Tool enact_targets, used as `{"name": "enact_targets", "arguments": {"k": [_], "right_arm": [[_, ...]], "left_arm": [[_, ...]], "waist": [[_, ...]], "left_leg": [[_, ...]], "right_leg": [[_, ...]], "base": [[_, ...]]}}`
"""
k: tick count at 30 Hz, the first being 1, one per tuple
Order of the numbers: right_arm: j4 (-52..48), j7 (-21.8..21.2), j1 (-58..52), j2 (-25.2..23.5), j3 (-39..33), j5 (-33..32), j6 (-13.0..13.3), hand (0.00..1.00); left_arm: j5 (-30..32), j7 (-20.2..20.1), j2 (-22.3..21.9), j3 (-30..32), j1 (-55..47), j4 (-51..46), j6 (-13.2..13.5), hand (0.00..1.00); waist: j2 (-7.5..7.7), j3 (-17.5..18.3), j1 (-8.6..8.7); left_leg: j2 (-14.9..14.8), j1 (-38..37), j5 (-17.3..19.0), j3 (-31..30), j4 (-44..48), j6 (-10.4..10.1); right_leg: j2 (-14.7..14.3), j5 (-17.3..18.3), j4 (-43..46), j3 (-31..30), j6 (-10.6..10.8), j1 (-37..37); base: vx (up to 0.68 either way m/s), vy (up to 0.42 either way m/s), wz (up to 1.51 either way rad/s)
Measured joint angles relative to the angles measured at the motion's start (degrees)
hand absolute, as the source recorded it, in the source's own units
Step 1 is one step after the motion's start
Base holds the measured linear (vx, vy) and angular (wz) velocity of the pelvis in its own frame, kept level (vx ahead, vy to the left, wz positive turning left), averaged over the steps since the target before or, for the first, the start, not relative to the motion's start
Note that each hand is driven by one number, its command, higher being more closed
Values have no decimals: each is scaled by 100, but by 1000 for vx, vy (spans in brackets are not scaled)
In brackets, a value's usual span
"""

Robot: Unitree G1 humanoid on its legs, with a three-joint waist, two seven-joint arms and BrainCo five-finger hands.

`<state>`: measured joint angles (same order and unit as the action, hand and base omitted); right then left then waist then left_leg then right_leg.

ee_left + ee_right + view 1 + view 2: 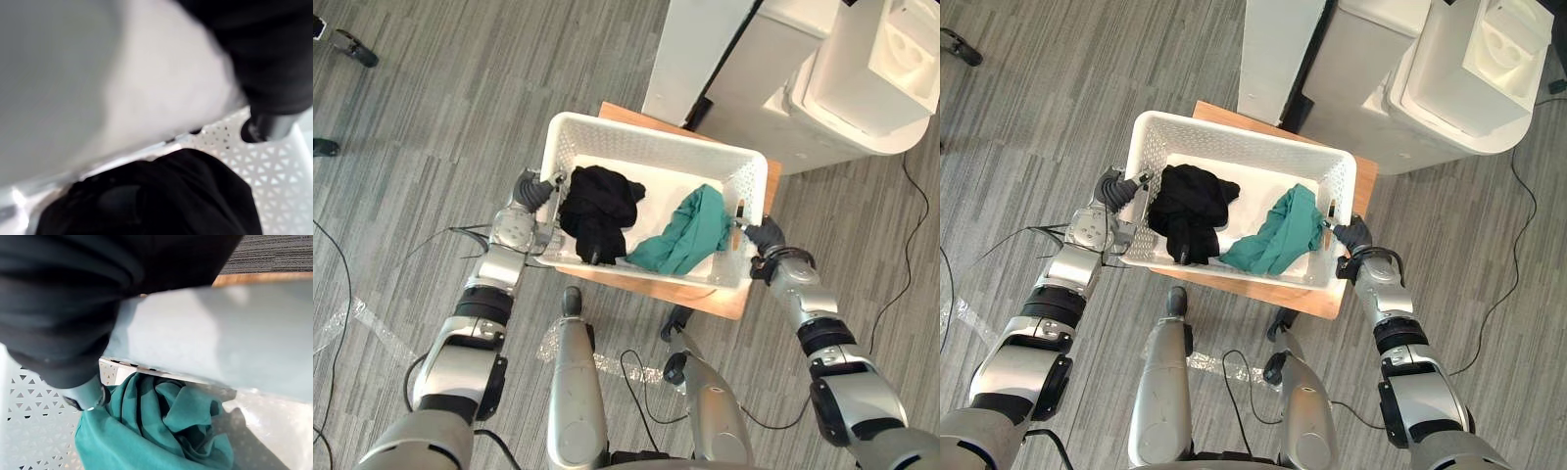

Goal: Pick up the laundry basket with both hands and put the clothes into the washing machine.

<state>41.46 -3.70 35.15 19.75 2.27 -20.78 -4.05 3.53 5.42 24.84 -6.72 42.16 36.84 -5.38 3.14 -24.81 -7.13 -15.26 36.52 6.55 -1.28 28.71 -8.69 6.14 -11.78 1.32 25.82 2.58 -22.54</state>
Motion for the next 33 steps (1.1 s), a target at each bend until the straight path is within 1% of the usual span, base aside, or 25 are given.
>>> {"name": "enact_targets", "arguments": {"k": [6, 9, 10, 14, 17, 19, 20, 24, 26, 27, 29, 30, 31, 33], "right_arm": [[47, 0, 27, -8, 50, 79, -145, 100], [51, 0, -83, -55, 67, 193, -223, 100], [53, 0, -172, -90, 73, 241, -281, 100], [48, -1, -599, -178, 82, 299, -336, 100], [-31, -46, -1178, -200, 47, 367, -372, 100], [-146, -55, -1487, -205, -11, 368, -390, 100], [-285, -80, -1741, -215, -93, 394, -405, 100], [-485, -211, -2301, -315, -254, 466, -474, 100], [-612, -247, -2629, -401, -386, 574, -533, 100], [-655, -259, -2704, -413, -424, 574, -534, 100], [-696, -260, -2843, -437, -481, 574, -533, 100], [-695, -260, -2846, -437, -482, 575, -534, 100], [-696, -260, -2844, -470, -470, 577, -533, 100], [-695, -260, -2892, -498, -471, 577, -533, 100]], "left_arm": [[67, 6, -5, -18, -86, 28, -77, 100], [111, 2, -22, -64, -272, 30, -120, 100], [123, -2, -55, -65, -404, 29, -125, 100], [243, -35, -159, -177, -863, -43, -202, 100], [575, -203, -260, -282, -1434, -378, -285, 100], [683, -270, -344, -342, -1623, -488, -295, 100], [783, -309, -366, -419, -1785, -606, -296, 100], [898, -416, -487, -419, -2357, -809, -297, 100], [898, -429, -596, -405, -2697, -823, -291, 100], [898, -429, -632, -386, -2778, -842, -282, 100], [833, -429, -769, -354, -3076, -931, -276, 100], [828, -430, -763, -333, -3140, -932, -272, 100], [766, -437, -807, -205, -3290, -931, -263, 100], [641, -437, -892, -159, -3441, -929, -259, 100]], "waist": [[-1, 0, -4], [-12, -6, -29], [-27, -13, -29], [-84, -14, -29], [-137, 1, 7], [-180, 29, 22], [-226, 73, 43], [-258, 330, 127], [-275, 670, 188], [-276, 743, 196], [-279, 1013, 235], [-280, 1070, 252], [-286, 1172, 315], [-307, 1327, 328]], "left_leg": [[-3, -135, 0, 30, 2, 0], [2, -331, -1, 74, -49, 0], [15, -457, -1, 88, -81, 0], [98, -897, -25, 174, -276, 37], [214, -1467, -60, 316, -556, 84], [275, -1669, -74, 367, -675, 105], [315, -1792, -78, 396, -761, 113], [352, -2273, -100, 627, -1051, 143], [341, -2567, -100, 749, -1243, 141], [331, -2656, -100, 786, -1289, 141], [264, -2993, -106, 908, -1433, 126], [229, -3079, -121, 928, -1477, 101], [204, -3228, -126, 935, -1533, 88], [111, -3406, -120, 942, -1598, 24]], "right_leg": [[8, 3, 53, -28, 0, 89], [24, 18, 61, -56, 1, 235], [67, 49, 84, -57, 8, 323], [215, 269, 365, -61, 57, 545], [405, 460, 591, -92, 125, 853], [461, 542, 669, -99, 171, 963], [505, 575, 692, -103, 194, 1037], [568, 640, 660, -203, 264, 1312], [552, 657, 549, -256, 280, 1500], [537, 657, 513, -274, 280, 1557], [448, 658, 372, -334, 281, 1802], [416, 657, 309, -342, 281, 1883], [341, 650, 159, -318, 280, 2076], [175, 603, -121, -283, 256, 2347]], "base": [[0, 0, 0], [0, 0, 0], [25, 18, 4], [46, 17, 9], [60, 18, 9], [44, 24, 6], [46, 27, 8], [88, 29, -7], [99, 2, -16], [117, -7, -18], [93, -22, -21], [70, -60, -12], [57, -67, -4], [41, -67, -2]]}}
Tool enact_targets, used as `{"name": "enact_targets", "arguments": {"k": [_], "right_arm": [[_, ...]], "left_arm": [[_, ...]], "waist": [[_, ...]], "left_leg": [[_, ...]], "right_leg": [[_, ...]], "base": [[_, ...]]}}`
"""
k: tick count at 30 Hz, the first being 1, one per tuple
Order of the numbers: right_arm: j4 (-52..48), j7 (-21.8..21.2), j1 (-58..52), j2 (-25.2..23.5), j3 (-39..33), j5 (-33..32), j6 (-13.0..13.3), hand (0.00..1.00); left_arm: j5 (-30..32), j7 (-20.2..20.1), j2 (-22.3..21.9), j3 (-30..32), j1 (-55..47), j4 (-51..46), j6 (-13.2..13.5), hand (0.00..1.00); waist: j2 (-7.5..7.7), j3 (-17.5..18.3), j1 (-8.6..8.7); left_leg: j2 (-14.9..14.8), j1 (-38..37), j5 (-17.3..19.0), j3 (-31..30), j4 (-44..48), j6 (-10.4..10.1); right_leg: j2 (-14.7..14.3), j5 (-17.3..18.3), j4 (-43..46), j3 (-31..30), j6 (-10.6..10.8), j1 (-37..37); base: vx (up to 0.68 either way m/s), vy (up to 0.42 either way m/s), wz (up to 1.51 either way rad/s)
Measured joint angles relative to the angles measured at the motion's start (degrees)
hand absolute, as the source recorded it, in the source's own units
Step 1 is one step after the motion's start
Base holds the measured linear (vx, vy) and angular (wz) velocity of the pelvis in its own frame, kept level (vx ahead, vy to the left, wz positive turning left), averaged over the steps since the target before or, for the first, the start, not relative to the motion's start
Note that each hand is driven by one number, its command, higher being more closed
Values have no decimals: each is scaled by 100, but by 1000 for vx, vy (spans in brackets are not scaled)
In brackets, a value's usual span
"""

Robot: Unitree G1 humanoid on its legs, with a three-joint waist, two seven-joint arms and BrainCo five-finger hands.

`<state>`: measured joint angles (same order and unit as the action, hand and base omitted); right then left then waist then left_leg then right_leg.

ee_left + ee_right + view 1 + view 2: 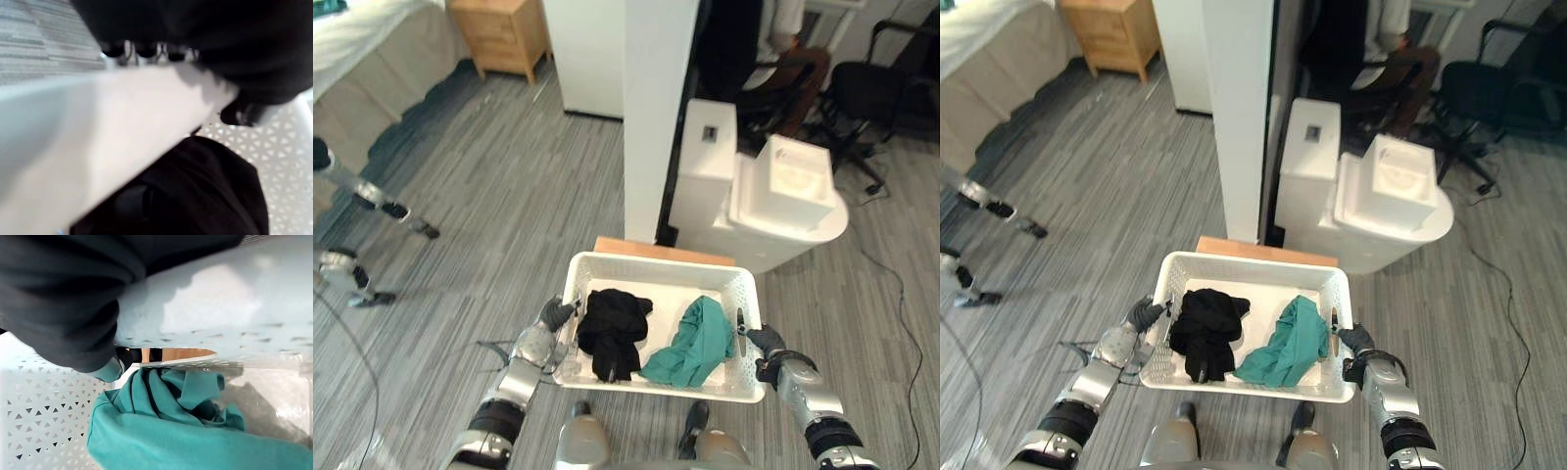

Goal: Pick up the laundry basket with both hands and put the clothes into the washing machine.

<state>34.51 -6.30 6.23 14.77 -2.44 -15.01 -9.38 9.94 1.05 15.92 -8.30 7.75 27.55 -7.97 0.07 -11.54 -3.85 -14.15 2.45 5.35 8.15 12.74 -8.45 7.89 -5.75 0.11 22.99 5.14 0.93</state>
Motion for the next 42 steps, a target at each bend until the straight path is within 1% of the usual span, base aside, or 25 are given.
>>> {"name": "enact_targets", "arguments": {"k": [3, 6, 9, 10, 12, 13, 15, 16, 17, 18, 19, 20, 23, 24, 25, 26, 28, 30, 32, 35, 36, 37, 38, 40, 42], "right_arm": [[0, 1, 19, 1, 23, 0, 3, 100], [24, 1, 0, 153, 73, 4, -1, 100], [31, 5, 12, 213, 76, 4, -1, 100], [68, 5, 86, 225, 72, 2, 4, 100], [71, 6, 31, 268, 82, 2, 4, 100], [70, 7, 20, 268, 80, 2, 4, 100], [34, 6, -20, 251, 10, -5, 24, 100], [7, 9, -75, 187, -42, -18, 38, 100], [-30, 9, -235, 37, -147, -18, 39, 100], [-69, 9, -308, -22, -208, -18, 39, 100], [-205, 9, -475, -119, -374, -21, 68, 100], [-224, 12, -618, -246, -491, -18, 57, 100], [-336, 11, -951, -330, -645, -18, 56, 100], [-474, 10, -1004, -334, -664, -16, 56, 100], [-558, 10, -1017, -320, -664, -8, 55, 100], [-576, 10, -1013, -327, -663, -4, 59, 100], [-583, 10, -933, -396, -650, -4, 61, 100], [-582, 22, -858, -435, -650, -5, 84, 100], [-553, 22, -575, -320, -578, -5, 105, 100], [-293, 22, -11, -50, -356, -29, 195, 100], [-258, 22, 60, -14, -324, -32, 207, 100], [-145, 21, 306, 67, -203, -37, 220, 100], [-163, 20, 357, 100, -140, -56, 224, 100], [-186, 20, 342, 160, -139, -150, 235, 100], [-384, 23, 124, 154, -292, -150, 228, 100]], "left_arm": [[-155, 8, -58, 64, -164, 8, 31, 100], [-271, 22, -299, 148, -271, 154, 31, 100], [-308, 37, -374, 147, -312, 179, 34, 100], [-323, 49, -447, 148, -338, 172, 36, 100], [-384, 66, -474, 152, -477, 166, 36, 100], [-395, 74, -492, 153, -514, 147, 36, 100], [-418, 76, -547, 145, -515, 51, 35, 100], [-418, 76, -491, 154, -517, -12, 31, 100], [-418, 76, -408, 122, -517, -17, 24, 100], [-418, 74, -371, 96, -504, -33, 23, 100], [-418, 63, -313, -9, -420, -55, 22, 100], [-418, 63, -259, -82, -454, -55, -9, 100], [-410, 22, -224, -285, -441, -69, -59, 100], [-409, 22, -236, -281, -438, -81, -59, 100], [-409, 18, -240, -271, -425, -110, -58, 100], [-404, 18, -240, -247, -404, -129, -58, 100], [-363, 17, -241, -105, -346, -130, -60, 100], [-364, 20, -231, -52, -301, -165, -61, 100], [-366, 24, -227, -6, -291, -341, -62, 100], [-385, 44, -218, 101, -278, -664, -67, 100], [-391, 46, -232, 130, -276, -671, -67, 100], [-427, 53, -236, 176, -258, -680, -71, 100], [-469, 53, -233, 182, -236, -688, -70, 100], [-485, 53, -240, 157, -170, -700, -71, 100], [-484, 53, -268, 105, -160, -684, -71, 100]], "waist": [[-66, 221, -29], [-259, 324, -8], [-320, 343, -7], [-410, 334, -62], [-497, 381, -49], [-550, 422, -17], [-689, 541, 114], [-657, 585, 171], [-485, 665, 238], [-434, 690, 326], [-291, 656, 372], [-91, 620, 278], [98, 651, 309], [172, 641, 315], [92, 667, 327], [79, 667, 322], [52, 666, 300], [104, 684, 295], [111, 682, 281], [125, 702, 248], [101, 704, 241], [-5, 737, 231], [-69, 802, 158], [-13, 834, 206], [14, 839, 340]], "left_leg": [[-223, -10, 15, -12, 67, -32], [-413, 186, 6, 41, 491, -14], [-458, 298, -201, -123, 717, -10], [-509, 514, 248, -380, 2018, -29], [-358, 399, 473, -677, 3424, -193], [-309, 281, 468, -715, 3600, -204], [-196, 12, 950, -831, 3326, -434], [-59, -67, 1257, -738, 2881, -421], [134, -253, 1508, -590, 2156, -208], [218, -334, 1650, -538, 1860, -74], [357, -320, 1909, -474, 1529, 162], [645, -296, 1836, -305, 1556, 190], [1053, -190, 1702, -78, 1468, 481], [1235, -166, 1531, 122, 1271, 686], [1223, -154, 1331, 440, 992, 963], [1217, -138, 1252, 592, 893, 1031], [1102, -155, 953, 1114, 578, 1079], [1020, -221, 821, 1446, 437, 1104], [883, -174, 790, 1958, 441, 1085], [632, -263, 805, 2911, 456, 969], [583, -263, 824, 2991, 463, 957], [393, -247, 840, 3326, 504, 806], [224, -289, 731, 3589, 301, 641], [42, -375, 562, 3962, 225, 426], [-272, -434, 566, 4140, 572, 413]], "right_leg": [[-307, -154, -453, 33, -114, 242], [-471, -126, -472, 107, -218, 350], [-381, 26, -85, 221, -398, 256], [-348, 77, 184, 187, -474, 155], [-329, 78, 341, -17, -475, 124], [-320, 78, 408, -69, -475, 58], [-304, 30, 614, -243, -454, -324], [-241, -77, 595, -359, -378, -512], [-130, -128, 446, -417, -301, -661], [-69, -137, 431, -410, -289, -767], [116, -377, 505, -454, -328, -1019], [296, -486, 495, -652, -322, -1127], [541, -329, 209, -990, -117, -1225], [674, 114, 110, -1035, 61, -1366], [801, 530, 153, -713, 98, -1527], [840, 491, 254, -515, -25, -1628], [834, 306, 1362, 190, -502, -1708], [841, 636, 2467, 384, -587, -1463], [907, 1384, 3052, 527, -473, -1249], [1182, 1890, 2860, 1492, -511, -818], [1157, 1882, 2818, 1558, -501, -822], [859, 1706, 2429, 1601, -575, -929], [373, 1492, 1824, 1280, -625, -971], [-45, 1006, 1318, 982, -756, -959], [-371, 854, 1008, 755, -869, -859]], "base": [[3, -89, -3], [-37, -52, 17], [-85, 0, 16], [-88, 61, -25], [-161, 120, -40], [-236, 230, -41], [-227, 223, -36], [-232, 201, -22], [-225, 194, -7], [-225, 200, 20], [-295, 222, -9], [-316, 219, -23], [-361, 188, -37], [-271, 144, -81], [-334, 175, -91], [-285, 139, -106], [-241, 140, -107], [-127, 63, -95], [-163, -1, -126], [-118, -87, -156], [-77, -133, -175], [-55, -117, -160], [-31, -131, -172], [57, -170, -131], [107, -157, -100]]}}
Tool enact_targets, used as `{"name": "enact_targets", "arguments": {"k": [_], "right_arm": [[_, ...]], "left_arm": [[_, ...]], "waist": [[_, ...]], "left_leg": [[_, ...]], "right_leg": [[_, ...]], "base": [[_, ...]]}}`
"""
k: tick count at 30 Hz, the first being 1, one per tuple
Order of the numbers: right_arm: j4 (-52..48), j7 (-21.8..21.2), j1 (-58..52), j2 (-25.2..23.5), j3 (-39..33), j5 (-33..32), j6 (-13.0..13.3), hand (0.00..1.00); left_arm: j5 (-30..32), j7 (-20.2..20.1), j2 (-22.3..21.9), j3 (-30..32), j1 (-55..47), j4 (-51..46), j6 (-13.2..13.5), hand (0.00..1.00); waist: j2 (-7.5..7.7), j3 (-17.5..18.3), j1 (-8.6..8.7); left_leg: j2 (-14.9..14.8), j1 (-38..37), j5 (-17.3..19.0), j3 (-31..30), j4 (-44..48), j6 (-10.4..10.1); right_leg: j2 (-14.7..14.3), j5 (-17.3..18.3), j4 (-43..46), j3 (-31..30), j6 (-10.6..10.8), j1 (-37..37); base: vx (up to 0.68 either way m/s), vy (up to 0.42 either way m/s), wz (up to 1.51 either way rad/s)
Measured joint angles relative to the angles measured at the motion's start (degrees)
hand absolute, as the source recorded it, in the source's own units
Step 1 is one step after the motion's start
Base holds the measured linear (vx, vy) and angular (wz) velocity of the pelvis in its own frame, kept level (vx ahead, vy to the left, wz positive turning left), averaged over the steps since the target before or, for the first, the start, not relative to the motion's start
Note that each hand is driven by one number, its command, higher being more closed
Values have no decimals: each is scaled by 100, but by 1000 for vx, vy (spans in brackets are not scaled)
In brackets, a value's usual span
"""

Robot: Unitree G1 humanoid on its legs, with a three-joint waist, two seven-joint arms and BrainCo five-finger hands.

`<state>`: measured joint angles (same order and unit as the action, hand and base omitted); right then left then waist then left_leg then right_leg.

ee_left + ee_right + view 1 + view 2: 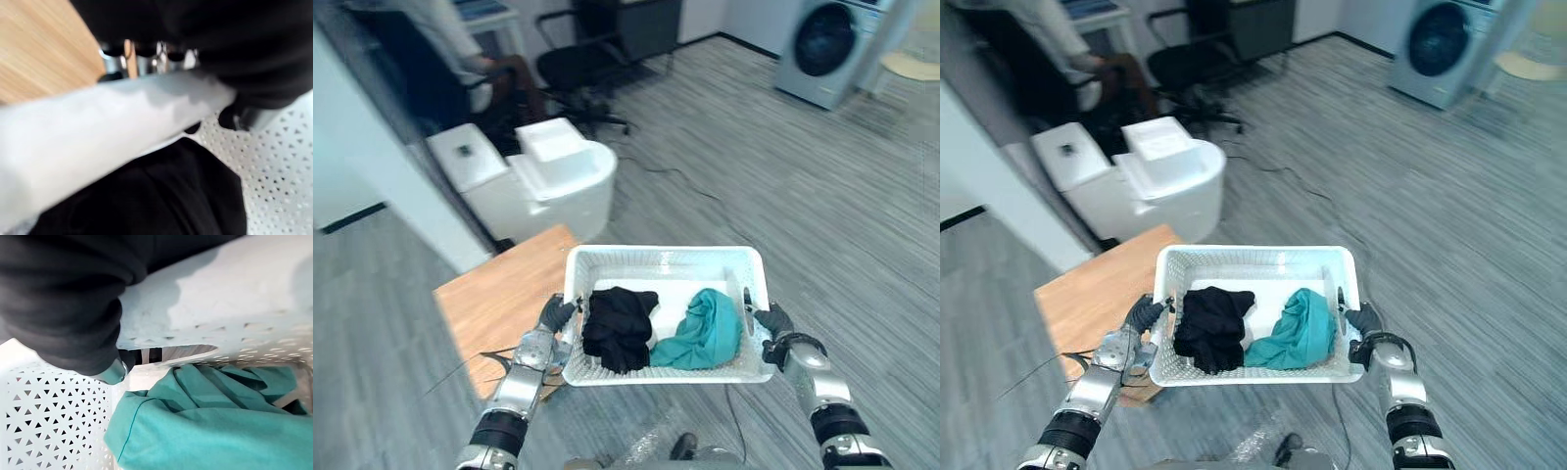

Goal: Pick up the laundry basket with both hands and put the clothes into the washing machine.

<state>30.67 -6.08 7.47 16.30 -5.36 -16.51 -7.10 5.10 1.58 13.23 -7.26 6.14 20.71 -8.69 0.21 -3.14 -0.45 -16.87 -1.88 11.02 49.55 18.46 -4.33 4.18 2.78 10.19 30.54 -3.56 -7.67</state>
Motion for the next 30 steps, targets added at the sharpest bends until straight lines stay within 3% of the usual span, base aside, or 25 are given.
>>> {"name": "enact_targets", "arguments": {"k": [3, 4, 5, 6, 7, 8, 9, 10, 11, 13, 14, 15, 16, 17, 18, 19, 20, 21, 22, 23, 24, 26, 27, 30], "right_arm": [[-620, 8, -865, -207, -448, -2, 1, 100], [-784, 10, -1111, -279, -519, -3, 10, 100], [-923, 17, -1234, -338, -535, 6, 28, 100], [-950, 18, -1245, -360, -531, 17, 31, 100], [-952, 21, -1241, -395, -523, 27, 31, 100], [-952, 23, -1242, -380, -523, 33, 26, 100], [-953, 20, -1224, -326, -523, 72, 16, 100], [-953, 17, -1225, -303, -458, 96, -2, 100], [-951, 16, -1225, -313, -294, 140, -34, 100], [-929, 9, -1234, -346, -240, 142, -65, 100], [-835, 9, -1236, -346, -260, 142, -65, 100], [-791, 8, -1236, -340, -267, 142, -65, 100], [-748, 3, -1231, -342, -274, 142, -62, 100], [-748, -27, -1198, -360, -256, 144, -51, 100], [-748, -27, -1193, -366, -257, 144, -51, 100], [-734, -27, -1216, -385, -306, 144, -47, 100], [-735, -40, -1180, -419, -308, 144, -19, 100], [-734, -45, -1171, -436, -308, 144, -18, 100], [-729, -64, -1165, -505, -309, 144, -6, 100], [-713, -91, -1194, -612, -316, 144, 10, 100], [-673, -108, -1205, -660, -317, 144, 31, 100], [-627, -156, -1175, -783, -305, 149, 47, 100], [-627, -162, -1154, -788, -303, 151, 54, 100], [-630, -163, -1117, -786, -327, 150, 105, 100]], "left_arm": [[2, -5, -113, -196, -4, 29, 0, 100], [3, -6, -141, -230, -66, 32, -1, 100], [2, -9, -153, -206, -138, 31, 7, 100], [2, -9, -158, -169, -184, 31, 13, 100], [1, -12, -219, -116, -273, 20, 37, 100], [1, -11, -264, -111, -288, 16, 46, 100], [1, -11, -325, -66, -351, 9, 47, 100], [0, -11, -336, -24, -456, 6, 48, 100], [-27, -12, -303, 74, -658, -22, 49, 100], [-54, -14, -273, 111, -763, -44, 49, 100], [-52, -15, -299, 108, -773, -43, 47, 100], [-51, -17, -315, 102, -775, -43, 44, 100], [-50, -18, -338, 101, -803, -44, 39, 100], [-50, -17, -330, 151, -823, -57, 40, 100], [-50, -17, -329, 158, -823, -69, 40, 100], [-49, -17, -328, 177, -836, -109, 39, 100], [-46, -17, -346, 242, -861, -186, 35, 100], [-44, -17, -338, 257, -876, -225, 34, 100], [-38, -17, -300, 288, -965, -380, 32, 100], [-37, -16, -220, 288, -1034, -502, 24, 100], [-37, -16, -162, 280, -1036, -541, 17, 100], [-36, -14, -14, 301, -1031, -582, 10, 100], [-36, -14, 16, 297, -1025, -595, 11, 100], [-38, -15, 78, 238, -951, -657, 12, 100]], "waist": [[23, -21, 201], [-42, -50, 204], [-121, -99, 162], [-150, -122, 106], [-155, -131, 47], [-139, -151, -16], [-149, -204, -131], [-81, -269, -205], [-31, -307, -264], [-21, -343, -257], [-47, -351, -213], [-56, -354, -192], [-53, -348, -221], [14, -318, -281], [44, -320, -284], [237, -264, -244], [271, -247, -218], [278, -251, -223], [322, -276, -224], [315, -296, -183], [303, -304, -175], [187, -383, -206], [156, -402, -200], [92, -509, -27]], "left_leg": [[-801, -190, 36, 120, 1306, -58], [-1343, -303, -50, 52, 2189, 112], [-1880, -145, -441, -354, 3196, 1161], [-2049, 55, -816, -666, 3653, 1761], [-1852, 746, -795, -1829, 4307, 1711], [-1546, 1109, -597, -2392, 4481, 1391], [-840, 1629, -266, -3162, 4536, 913], [-375, 1900, -97, -3508, 4298, 751], [111, 2199, 41, -3648, 3355, 546], [272, 2374, -94, -3516, 1835, 338], [447, 2388, -346, -3554, 525, 22], [516, 2381, -452, -3573, -4, -110], [591, 2377, -887, -3700, -360, -58], [659, 2414, -1190, -3687, 13, 291], [696, 2423, -1203, -3680, 96, 359], [936, 2413, -875, -3548, 399, 617], [1117, 2310, -535, -3415, 631, 803], [1140, 2253, -463, -3356, 646, 813], [1293, 1929, -258, -3182, 602, 894], [1442, 1553, -63, -3167, 534, 990], [1488, 1359, 26, -3170, 508, 1027], [1509, 514, 254, -3105, 83, 940], [1509, 310, 266, -3085, -103, 920], [1508, -345, 352, -3057, -684, 752]], "right_leg": [[-479, -58, -499, -311, -90, 598], [-766, -49, -690, -597, -105, 952], [-1034, -7, -762, -965, -193, 1186], [-1112, 25, -755, -1199, -256, 1267], [-1172, 131, -721, -1611, -390, 1266], [-1165, 179, -690, -1798, -439, 1216], [-1109, 241, -627, -2143, -510, 1175], [-1055, 258, -614, -2420, -522, 1175], [-968, 281, -660, -2699, -479, 1210], [-924, 313, -790, -2729, -348, 1289], [-923, 349, -864, -2751, -189, 1389], [-924, 393, -870, -2776, -97, 1439], [-893, 603, -751, -2918, 38, 1477], [-754, 1033, -322, -3081, 179, 1422], [-697, 1131, -226, -3080, 212, 1417], [-392, 1464, 236, -3053, 419, 1360], [-85, 1615, 1336, -2847, 653, 985], [-14, 1608, 1674, -2805, 690, 874], [328, 1339, 3036, -2540, 1152, 395], [749, 787, 4139, -2285, 1356, 40], [908, 693, 4613, -2184, 1313, -88], [1173, 956, 5530, -1731, 716, -630], [1171, 1022, 5454, -1663, 614, -811], [1132, 1011, 3446, -1244, 546, -1598]], "base": [[152, -112, -73], [164, -95, -143], [171, -73, -163], [128, 28, -181], [93, 79, -146], [117, 137, -168], [159, 152, -146], [240, 189, -191], [276, 176, -154], [283, 146, -93], [277, 137, -39], [359, 190, -45], [417, 235, -62], [451, 256, -61], [539, 286, -38], [695, 313, -4], [584, 255, -4], [558, 241, -20], [418, 188, -14], [525, 218, -7], [533, 167, -2], [501, 101, -25], [441, 64, -33], [481, 12, -4]]}}
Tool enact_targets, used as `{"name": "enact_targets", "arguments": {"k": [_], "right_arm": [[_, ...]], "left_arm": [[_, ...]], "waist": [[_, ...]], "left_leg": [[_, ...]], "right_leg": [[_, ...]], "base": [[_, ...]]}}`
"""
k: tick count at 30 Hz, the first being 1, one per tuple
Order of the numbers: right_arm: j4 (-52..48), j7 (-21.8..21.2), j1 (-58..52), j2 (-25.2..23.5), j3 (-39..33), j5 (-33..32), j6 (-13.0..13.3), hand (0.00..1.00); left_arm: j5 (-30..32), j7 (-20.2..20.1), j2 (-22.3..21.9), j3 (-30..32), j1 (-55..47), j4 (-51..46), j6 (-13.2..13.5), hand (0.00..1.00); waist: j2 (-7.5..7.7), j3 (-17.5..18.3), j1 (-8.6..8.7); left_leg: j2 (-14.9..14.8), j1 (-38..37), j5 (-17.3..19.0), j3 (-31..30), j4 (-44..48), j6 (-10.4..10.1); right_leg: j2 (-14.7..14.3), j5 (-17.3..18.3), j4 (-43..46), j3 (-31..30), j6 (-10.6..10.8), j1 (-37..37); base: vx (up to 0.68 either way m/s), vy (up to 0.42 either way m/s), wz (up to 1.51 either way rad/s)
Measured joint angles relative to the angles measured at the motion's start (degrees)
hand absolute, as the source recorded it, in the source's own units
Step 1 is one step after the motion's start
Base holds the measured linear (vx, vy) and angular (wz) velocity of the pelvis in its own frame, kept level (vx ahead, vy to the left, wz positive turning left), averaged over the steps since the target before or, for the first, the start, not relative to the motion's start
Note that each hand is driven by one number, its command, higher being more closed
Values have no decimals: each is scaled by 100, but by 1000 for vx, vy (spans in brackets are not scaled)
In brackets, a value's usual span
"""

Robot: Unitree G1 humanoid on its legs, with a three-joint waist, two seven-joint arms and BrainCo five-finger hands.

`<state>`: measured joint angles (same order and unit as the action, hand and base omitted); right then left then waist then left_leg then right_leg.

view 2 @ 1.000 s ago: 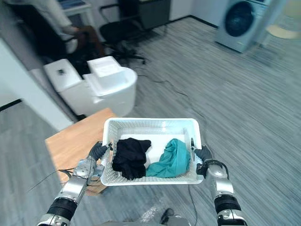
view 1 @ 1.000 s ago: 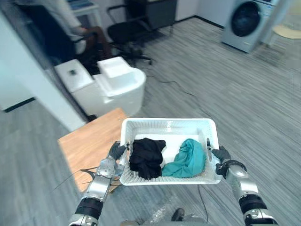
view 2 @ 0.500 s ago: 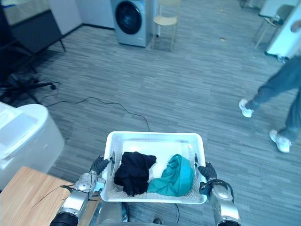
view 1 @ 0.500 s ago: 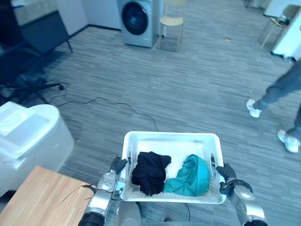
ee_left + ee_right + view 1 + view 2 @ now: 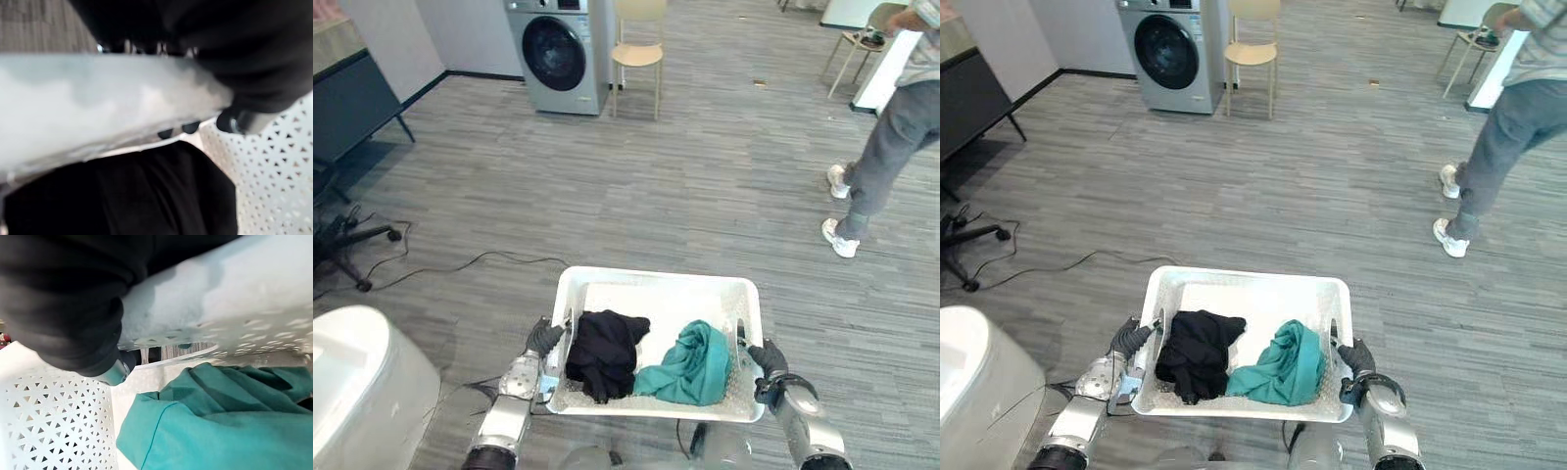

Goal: Pick up the laundry basket with both hands and put the clothes into the washing machine.

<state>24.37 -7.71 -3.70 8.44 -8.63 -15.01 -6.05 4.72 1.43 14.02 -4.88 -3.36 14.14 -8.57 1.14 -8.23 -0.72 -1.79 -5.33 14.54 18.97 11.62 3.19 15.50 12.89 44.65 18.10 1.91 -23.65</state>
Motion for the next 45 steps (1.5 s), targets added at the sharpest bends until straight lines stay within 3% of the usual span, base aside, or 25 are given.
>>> {"name": "enact_targets", "arguments": {"k": [2, 3, 5, 6, 7, 8, 10, 12, 15, 17, 19, 20, 22, 23, 25, 26, 29, 32, 34, 35, 39, 40, 41, 43, 45], "right_arm": [[-4, 1, -34, -3, -62, 0, -8, 100], [-96, 8, -165, -32, -195, 3, -20, 100], [-146, 6, -337, 18, -227, 14, -36, 100], [-257, 14, -422, 42, -249, 29, -38, 100], [-476, 16, -571, -18, -371, 49, -57, 100], [-555, 16, -587, 33, -395, 56, -72, 100], [-659, 28, -551, 174, -251, 124, -143, 100], [-661, 73, -512, 158, -217, 124, -147, 100], [-669, 143, -423, 81, -124, 124, -145, 100], [-661, 144, -186, 200, -82, 168, -103, 100], [-626, 138, -134, 334, -85, 236, -34, 100], [-428, 140, -1, 218, -48, 283, -21, 100], [-392, 153, -29, 143, -54, 330, 9, 100], [-390, 149, -17, 135, -52, 373, 25, 100], [-244, 142, 4, -25, -60, 549, 57, 100], [-216, 142, -11, -64, -64, 560, 57, 100], [-141, 154, -31, -217, -37, 664, 93, 100], [-163, 185, -30, -239, 2, 652, 135, 100], [-200, 223, -123, -231, -13, 527, 123, 100], [-216, 255, -182, -250, -12, 450, 115, 100], [-292, 297, -544, -145, -36, 432, 43, 100], [-317, 295, -589, -112, -69, 430, 40, 100], [-331, 287, -541, 61, -97, 430, 38, 100], [-335, 271, -436, 115, -30, 433, -6, 100], [-331, 306, -328, 125, -35, 441, -7, 100]], "left_arm": [[0, -3, 27, -77, 67, 24, -4, 100], [0, -4, 57, -197, 239, 176, -5, 100], [0, -30, -53, -252, 255, 363, -11, 100], [1, -26, -220, -165, 163, 382, -12, 100], [4, -23, -296, -158, 259, 382, -7, 100], [4, -23, -358, -156, 245, 387, -8, 100], [1, -20, -514, -48, 78, 384, -6, 100], [-2, -20, -531, 29, 83, 387, -3, 100], [-17, -22, -445, 145, 78, 379, 27, 100], [-74, -20, -544, 252, 98, 301, 65, 100], [-74, -9, -699, 306, 71, 274, 64, 100], [-72, 27, -645, 339, 46, 276, 36, 100], [-73, 34, -648, 435, 27, 257, 11, 100], [-73, 34, -640, 434, -2, 222, 11, 100], [-73, 39, -544, 410, -84, 191, -18, 100], [-73, 50, -526, 379, -107, 187, -31, 100], [-73, 137, -366, 321, -167, 147, -32, 100], [-101, 183, -314, 261, -146, 104, -26, 100], [-130, 193, -249, 127, -71, 122, -29, 100], [-131, 193, -150, 47, 21, 170, -28, 100], [-131, 192, -269, -97, -98, 393, -42, 100], [-131, 194, -362, -108, -122, 393, -47, 100], [-133, 234, -506, -71, -129, 437, -51, 100], [-183, 250, -641, 62, -176, 490, -47, 100], [-267, 261, -655, 98, -93, 605, -23, 100]], "waist": [[48, -76, 129], [168, -116, 176], [55, -74, 281], [-196, 60, 304], [-304, 54, 391], [-468, 34, 361], [-798, 25, 20], [-736, -46, -16], [-243, -217, -64], [-202, -233, -201], [-566, -138, -323], [-371, -125, -318], [-117, -53, -263], [-44, -36, -247], [309, -71, -159], [305, -74, -142], [163, -125, -153], [26, -134, -32], [-65, -164, 41], [62, -108, 23], [-138, 181, 137], [-293, 234, 180], [-691, 262, 127], [-851, 246, -40], [-820, 207, -29]], "left_leg": [[-12, -306, 178, -87, -138, -158], [21, -541, 467, -213, -146, -360], [-231, -930, 875, -337, -119, -453], [-524, -1047, 995, -385, 263, -497], [-1263, -157, 793, -511, 2605, -286], [-1623, 153, 392, -566, 3450, -139], [-2124, 790, -1810, -1147, 5066, -147], [-2034, 1516, -1273, -1325, 6052, -270], [-1554, 2323, -486, -528, 4994, -138], [-1099, 2614, -748, -118, 1779, -588], [-1146, 2701, -1480, -376, 196, -1042], [-956, 2755, -1786, -369, 813, -655], [-545, 2734, -1331, -330, 1263, -28], [-436, 2684, -1157, -262, 1353, 73], [80, 2123, -510, -27, 1625, 366], [115, 1969, -360, -44, 1686, 411], [183, 907, -19, -218, 1240, 314], [195, 112, 97, -408, 596, 125], [44, -267, 325, -552, 460, -58], [89, -363, 470, -622, 436, -193], [-406, -1014, 1095, -928, 1133, -590], [-883, -426, 880, -944, 2656, -422], [-1546, 68, 81, -941, 4006, -241], [-2130, 496, -1546, -952, 5056, -101], [-2264, 1179, -1221, -1055, 6058, -58]], "right_leg": [[-93, -692, -2369, 106, 211, -42], [-42, -1154, -3393, -45, 583, -69], [-229, -1377, -3152, -486, 508, -54], [-595, -1414, -2703, -663, 296, -63], [-890, -1515, -2171, -656, -148, 59], [-1082, -1363, -2084, -543, -357, 207], [-1612, -927, -2168, -518, -684, 878], [-1698, -860, -2517, -540, -555, 1572], [-1430, -882, -3406, -798, -487, 2830], [-1207, -722, -3805, -907, -238, 3305], [-1392, -448, -4090, -1077, 121, 3706], [-1141, -97, -3936, -1243, 282, 3910], [-602, 133, -2683, -1226, 320, 3517], [-407, 130, -1877, -1300, 350, 3208], [297, -1157, 783, -1730, 1302, 2223], [353, -1266, 1317, -1722, 1343, 2044], [250, -552, 2610, -1241, 517, 1178], [204, -49, 1102, -498, 151, 391], [-26, -433, -1542, -119, 232, 334], [-42, -917, -3042, -149, 555, 318], [-316, -1355, -2565, -388, 249, 338], [-535, -1549, -2268, -371, 17, 453], [-930, -1411, -2189, -216, -197, 726], [-1399, -1199, -2425, -240, -340, 1204], [-1590, -1157, -2987, -289, -399, 1872]], "base": [[542, -123, 32], [419, -131, 42], [535, -201, 41], [944, -356, 64], [793, -330, 52], [937, -375, 12], [858, -205, -75], [762, -63, -34], [714, -20, -6], [710, 104, -51], [699, 229, -59], [550, 243, -43], [733, 349, 3], [825, 385, 16], [671, 265, 27], [633, 172, 21], [587, 85, 8], [537, -15, 20], [501, -89, 44], [500, -135, 44], [719, -303, 58], [866, -403, 27], [684, -338, 0], [639, -212, -51], [610, -157, -27]]}}
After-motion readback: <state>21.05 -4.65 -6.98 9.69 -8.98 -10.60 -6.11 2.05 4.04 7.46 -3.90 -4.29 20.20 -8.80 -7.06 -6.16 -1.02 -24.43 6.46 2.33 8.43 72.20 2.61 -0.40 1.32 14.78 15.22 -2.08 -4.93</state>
